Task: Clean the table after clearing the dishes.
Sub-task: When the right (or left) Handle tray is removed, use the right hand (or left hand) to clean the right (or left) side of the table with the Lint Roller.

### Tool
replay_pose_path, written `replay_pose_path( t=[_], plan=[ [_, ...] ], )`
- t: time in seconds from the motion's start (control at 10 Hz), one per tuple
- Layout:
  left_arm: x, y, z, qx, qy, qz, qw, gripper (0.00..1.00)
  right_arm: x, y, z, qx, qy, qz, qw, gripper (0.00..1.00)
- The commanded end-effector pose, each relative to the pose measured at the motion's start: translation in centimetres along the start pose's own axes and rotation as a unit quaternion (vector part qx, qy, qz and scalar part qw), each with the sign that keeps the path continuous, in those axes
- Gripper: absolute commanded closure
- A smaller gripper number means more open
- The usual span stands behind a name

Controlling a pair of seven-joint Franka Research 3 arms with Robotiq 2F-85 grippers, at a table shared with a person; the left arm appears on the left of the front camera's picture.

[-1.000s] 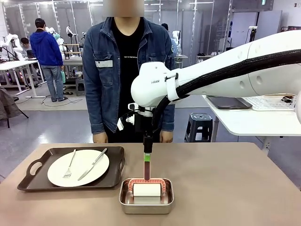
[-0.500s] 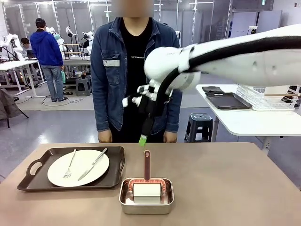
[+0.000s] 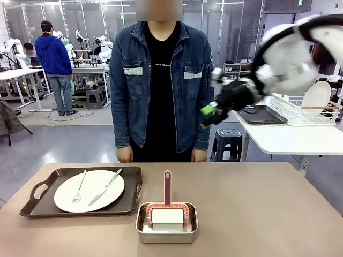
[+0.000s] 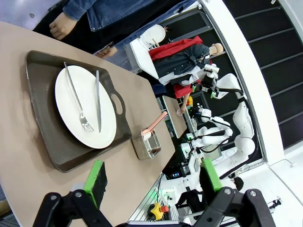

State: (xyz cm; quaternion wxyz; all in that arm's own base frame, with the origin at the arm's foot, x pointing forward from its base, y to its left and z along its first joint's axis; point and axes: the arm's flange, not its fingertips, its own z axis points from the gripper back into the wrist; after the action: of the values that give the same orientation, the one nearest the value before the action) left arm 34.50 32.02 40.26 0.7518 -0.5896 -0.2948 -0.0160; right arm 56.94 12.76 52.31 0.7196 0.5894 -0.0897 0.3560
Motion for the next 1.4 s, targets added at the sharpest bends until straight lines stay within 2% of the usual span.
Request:
replay_pose_path(
  t=[0.0, 0.2, 0.4, 0.6, 0.7, 0.9, 1.0, 1.2, 1.3],
  plan=[
    [-0.1, -0.3, 0.3, -0.005, -0.002, -0.001, 1.0, 0.0, -8.4, -0.9, 5.4, 0.021, -0.093, -0.052, 0.994, 0.0],
    [-0.1, -0.3, 0.3, -0.005, -0.002, -0.001, 1.0, 0.0, -15.8, -1.7, 12.5, 0.042, -0.143, -0.122, 0.981, 0.0],
    [-0.1, -0.3, 0.3, -0.005, -0.002, -0.001, 1.0, 0.0, -24.8, -1.8, 18.0, 0.019, -0.201, -0.172, 0.964, 0.0],
    [-0.1, -0.3, 0.3, -0.005, -0.002, -0.001, 1.0, 0.0, -32.1, -1.2, 20.4, 0.008, -0.279, -0.189, 0.942, 0.0],
    [-0.1, -0.3, 0.3, -0.005, -0.002, -0.001, 1.0, 0.0, -34.7, -0.7, 21.0, 0.002, -0.31, -0.196, 0.93, 0.0],
    [-0.1, -0.3, 0.3, -0.005, -0.002, -0.001, 1.0, 0.0, -38.1, 0.6, 21.6, -0.014, -0.353, -0.19, 0.916, 0.0],
    [-0.1, -0.3, 0.3, -0.005, -0.002, -0.001, 1.0, 0.0, -38.3, 0.9, 21.7, -0.023, -0.348, -0.199, 0.916, 0.0],
    [-0.1, -0.3, 0.3, -0.005, -0.002, -0.001, 1.0, 0.0, -36.4, 0.8, 21.9, -0.039, -0.323, -0.192, 0.926, 0.0],
    [-0.1, -0.3, 0.3, -0.005, -0.002, -0.001, 1.0, 0.0, -38.8, 0.6, 22.7, -0.01, -0.345, -0.203, 0.916, 0.0]
  ],
)
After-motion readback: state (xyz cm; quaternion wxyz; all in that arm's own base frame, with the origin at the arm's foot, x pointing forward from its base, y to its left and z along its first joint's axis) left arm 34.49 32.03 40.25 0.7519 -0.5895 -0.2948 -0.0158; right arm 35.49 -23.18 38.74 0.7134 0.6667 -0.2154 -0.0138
